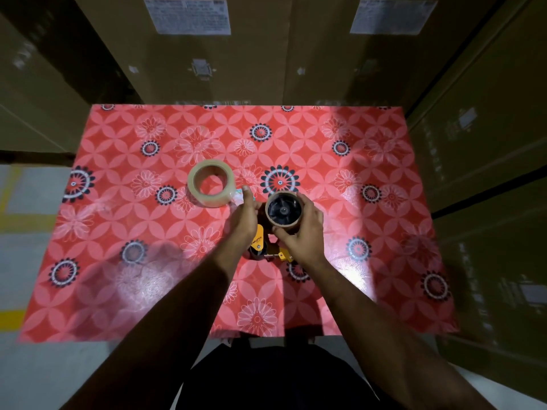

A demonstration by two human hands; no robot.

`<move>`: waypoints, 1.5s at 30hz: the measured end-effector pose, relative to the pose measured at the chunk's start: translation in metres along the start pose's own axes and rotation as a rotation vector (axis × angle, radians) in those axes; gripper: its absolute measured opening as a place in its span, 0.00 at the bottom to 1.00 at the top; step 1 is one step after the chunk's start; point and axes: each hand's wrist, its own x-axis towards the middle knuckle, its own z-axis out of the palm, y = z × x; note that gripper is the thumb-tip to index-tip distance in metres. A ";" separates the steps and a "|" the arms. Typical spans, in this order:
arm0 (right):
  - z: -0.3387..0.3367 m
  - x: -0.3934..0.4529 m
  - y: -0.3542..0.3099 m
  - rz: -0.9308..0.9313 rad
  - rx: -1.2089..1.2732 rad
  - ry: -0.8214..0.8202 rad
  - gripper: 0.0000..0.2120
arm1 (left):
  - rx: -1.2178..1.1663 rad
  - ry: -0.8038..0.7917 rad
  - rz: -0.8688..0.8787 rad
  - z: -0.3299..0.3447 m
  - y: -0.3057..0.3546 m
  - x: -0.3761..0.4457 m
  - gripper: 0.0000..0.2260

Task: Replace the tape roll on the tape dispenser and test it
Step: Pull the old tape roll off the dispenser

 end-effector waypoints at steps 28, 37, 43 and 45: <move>-0.002 0.000 -0.003 0.088 0.208 0.227 0.16 | -0.081 -0.074 -0.011 0.005 -0.006 0.008 0.55; 0.000 0.000 -0.002 0.092 0.173 0.214 0.21 | -0.048 -0.082 0.020 0.004 -0.003 0.003 0.49; -0.002 -0.001 -0.003 0.102 0.204 0.186 0.17 | -0.028 -0.075 0.028 0.000 0.009 -0.015 0.50; -0.002 0.000 -0.005 0.060 0.201 0.198 0.20 | -0.044 -0.068 0.038 -0.001 0.007 -0.013 0.49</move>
